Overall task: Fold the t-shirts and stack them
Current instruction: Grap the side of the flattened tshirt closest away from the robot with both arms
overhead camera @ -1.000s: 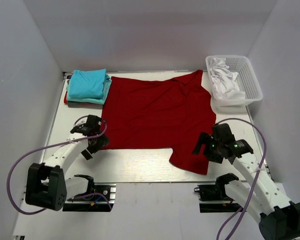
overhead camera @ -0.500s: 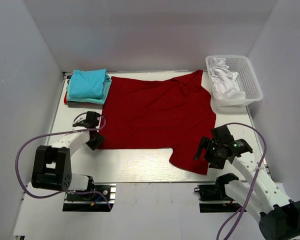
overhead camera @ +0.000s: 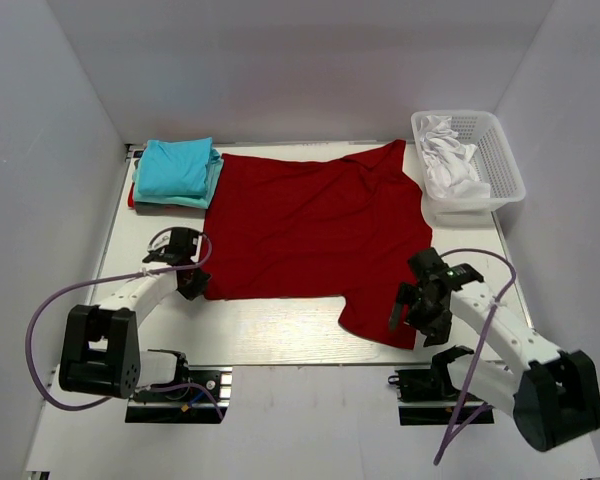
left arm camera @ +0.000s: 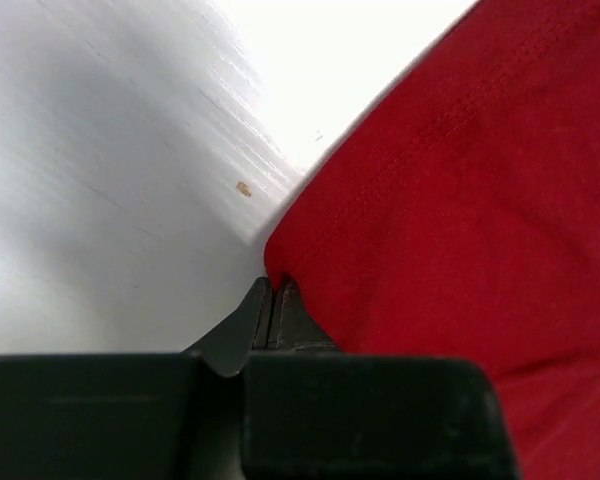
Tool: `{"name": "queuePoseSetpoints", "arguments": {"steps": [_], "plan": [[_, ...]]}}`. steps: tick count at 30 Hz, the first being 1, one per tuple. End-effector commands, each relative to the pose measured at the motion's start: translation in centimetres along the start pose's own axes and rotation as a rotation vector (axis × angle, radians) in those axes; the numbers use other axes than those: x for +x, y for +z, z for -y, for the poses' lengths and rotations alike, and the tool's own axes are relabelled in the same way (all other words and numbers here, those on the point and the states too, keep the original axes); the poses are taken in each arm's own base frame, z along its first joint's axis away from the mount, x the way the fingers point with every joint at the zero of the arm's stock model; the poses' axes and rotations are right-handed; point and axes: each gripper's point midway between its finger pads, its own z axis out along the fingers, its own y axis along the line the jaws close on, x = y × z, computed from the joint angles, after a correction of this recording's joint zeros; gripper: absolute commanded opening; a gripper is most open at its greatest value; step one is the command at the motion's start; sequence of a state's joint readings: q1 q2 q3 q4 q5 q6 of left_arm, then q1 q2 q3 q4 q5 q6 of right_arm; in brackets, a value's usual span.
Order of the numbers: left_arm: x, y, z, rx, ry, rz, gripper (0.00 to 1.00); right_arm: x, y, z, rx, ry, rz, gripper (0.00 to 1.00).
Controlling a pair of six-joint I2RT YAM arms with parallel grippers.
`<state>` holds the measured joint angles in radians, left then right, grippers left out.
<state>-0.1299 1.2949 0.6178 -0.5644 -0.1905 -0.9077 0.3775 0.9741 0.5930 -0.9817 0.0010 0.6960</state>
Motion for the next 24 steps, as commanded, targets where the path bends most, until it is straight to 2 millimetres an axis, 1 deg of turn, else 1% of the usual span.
{"name": "queuePoseSetpoints", "arguments": {"steps": [1,2,3,4,5,6,8,10,11,12,15,16,19,22,24], "plan": [[0.0,-0.8,0.2,0.026,0.004,-0.001,0.0,-1.4,-0.3,0.7,0.092,-0.019,0.031,0.88],[-0.3,-1.0,0.5,0.034,0.002,0.006,0.0,-1.7,-0.2,0.0,0.064,-0.022,0.04,0.86],[-0.2,-1.0,0.3,0.027,0.004,0.0,0.0,-1.7,0.2,-0.1,0.072,-0.014,0.024,0.84],[-0.6,-1.1,0.5,0.029,0.002,0.013,0.0,-1.7,0.1,-1.0,0.038,-0.003,0.018,0.84],[-0.6,-1.1,0.2,0.015,0.004,0.016,0.0,-1.6,0.3,-0.8,0.047,-0.004,0.007,0.84],[-0.4,-1.1,0.0,0.008,0.005,0.01,0.0,-1.9,0.6,-1.6,0.017,0.011,0.016,0.83],[-0.6,-1.1,0.3,0.008,0.005,0.01,0.0,-0.6,1.3,-2.2,-0.033,0.017,-0.039,0.83],[-0.7,-1.1,0.4,0.015,0.013,0.016,0.0,-0.4,2.1,-2.6,-0.059,0.055,-0.039,0.81],[-0.6,-0.9,0.3,0.008,0.015,0.01,0.0,0.1,2.7,-2.1,-0.047,0.066,-0.055,0.81],[-0.7,-0.9,0.5,0.005,0.015,0.008,0.0,0.2,2.8,-2.2,-0.047,0.075,-0.06,0.8],[-1.2,-0.9,0.9,0.01,0.023,0.012,0.0,0.1,2.9,-2.1,-0.033,0.094,-0.048,0.8],[-1.0,-0.7,0.8,0.001,0.026,0.005,0.0,0.0,3.0,-2.1,-0.032,0.095,-0.045,0.77],[-0.9,-0.5,0.7,-0.006,0.027,-0.001,0.0,0.0,3.2,-2.0,-0.013,0.113,-0.051,0.77],[-0.7,-0.5,0.5,-0.013,0.029,-0.007,0.0,0.1,3.8,-1.7,0.016,0.116,-0.069,0.77],[-0.7,-0.7,0.4,-0.013,0.029,-0.007,0.0,0.2,4.3,-1.7,0.025,0.114,-0.078,0.74]]}}
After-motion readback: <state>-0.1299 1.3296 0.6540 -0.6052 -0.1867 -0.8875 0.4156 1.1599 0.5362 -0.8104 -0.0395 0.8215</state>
